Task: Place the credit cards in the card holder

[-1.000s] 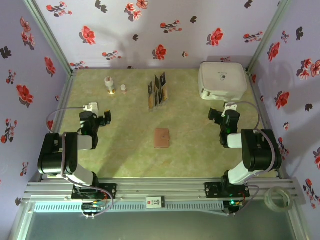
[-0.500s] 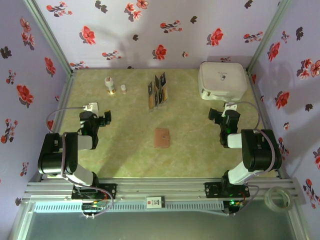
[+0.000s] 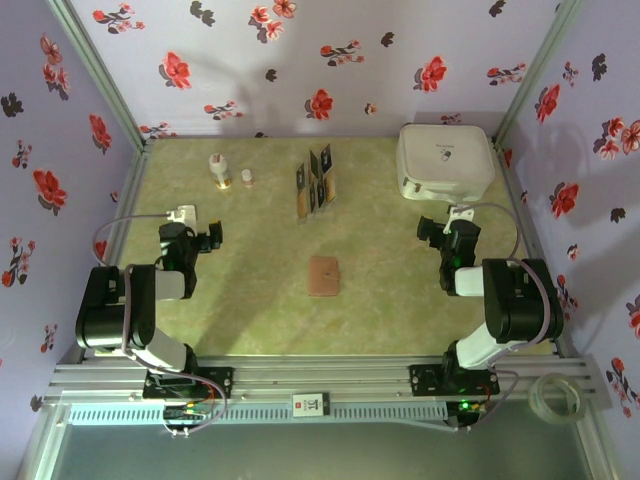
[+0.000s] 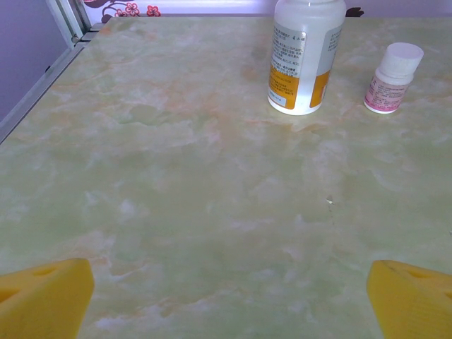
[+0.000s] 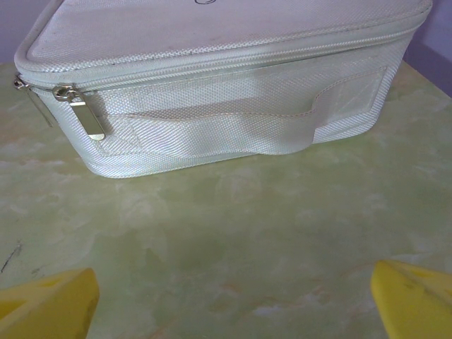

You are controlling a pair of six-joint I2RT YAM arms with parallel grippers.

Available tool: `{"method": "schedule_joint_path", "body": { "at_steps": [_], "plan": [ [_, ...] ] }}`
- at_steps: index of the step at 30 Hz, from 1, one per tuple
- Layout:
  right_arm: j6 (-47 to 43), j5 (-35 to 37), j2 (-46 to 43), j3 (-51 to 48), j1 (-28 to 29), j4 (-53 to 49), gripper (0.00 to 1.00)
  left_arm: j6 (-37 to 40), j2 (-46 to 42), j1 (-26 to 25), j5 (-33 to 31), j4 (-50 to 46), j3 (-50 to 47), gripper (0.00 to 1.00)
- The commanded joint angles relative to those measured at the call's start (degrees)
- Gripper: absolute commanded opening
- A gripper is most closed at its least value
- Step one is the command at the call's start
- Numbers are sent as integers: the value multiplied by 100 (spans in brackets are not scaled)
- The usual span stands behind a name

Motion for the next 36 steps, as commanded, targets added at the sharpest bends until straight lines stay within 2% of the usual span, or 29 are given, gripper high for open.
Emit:
{"method": "schedule_joint_path", "body": {
  "at_steps": [1,10,12,16,21,23,25,30,34,36],
  "plan": [
    [-54,98,-11,45,8,64,99,76,29,45,53,156,72,100],
    [-66,111,-81,-14,-1,161,99,97,3,47,69,220,38,100],
    [-69,156,-355,8,3,-83,99,128,-138,21,106,79,61,100],
    [57,372,-1155,487,25,-1587,99,106,-616,21,61,-939,412,100],
    [897,489,-1997,1336,25,-3611,99,29,-1171,21,-38,-1674,636,100],
    [1585,884,-2239,1609,25,-4157,99,-246,-1425,18,-99,-1972,740,100],
    [2771,1557,-2516,1984,-9,-5211,99,-560,-1698,6,-149,-2320,901,100],
    [2782,146,-2825,2189,-38,-5716,99,-1794,-2102,-78,-320,-3918,1614,100],
    [2817,-933,-2940,2044,74,-6020,99,-2501,-2210,-358,-150,-4994,2050,100],
    [2841,-1396,-2946,1947,226,-6138,94,-2727,-2269,-618,-87,-5233,2076,100]
  ]
}}
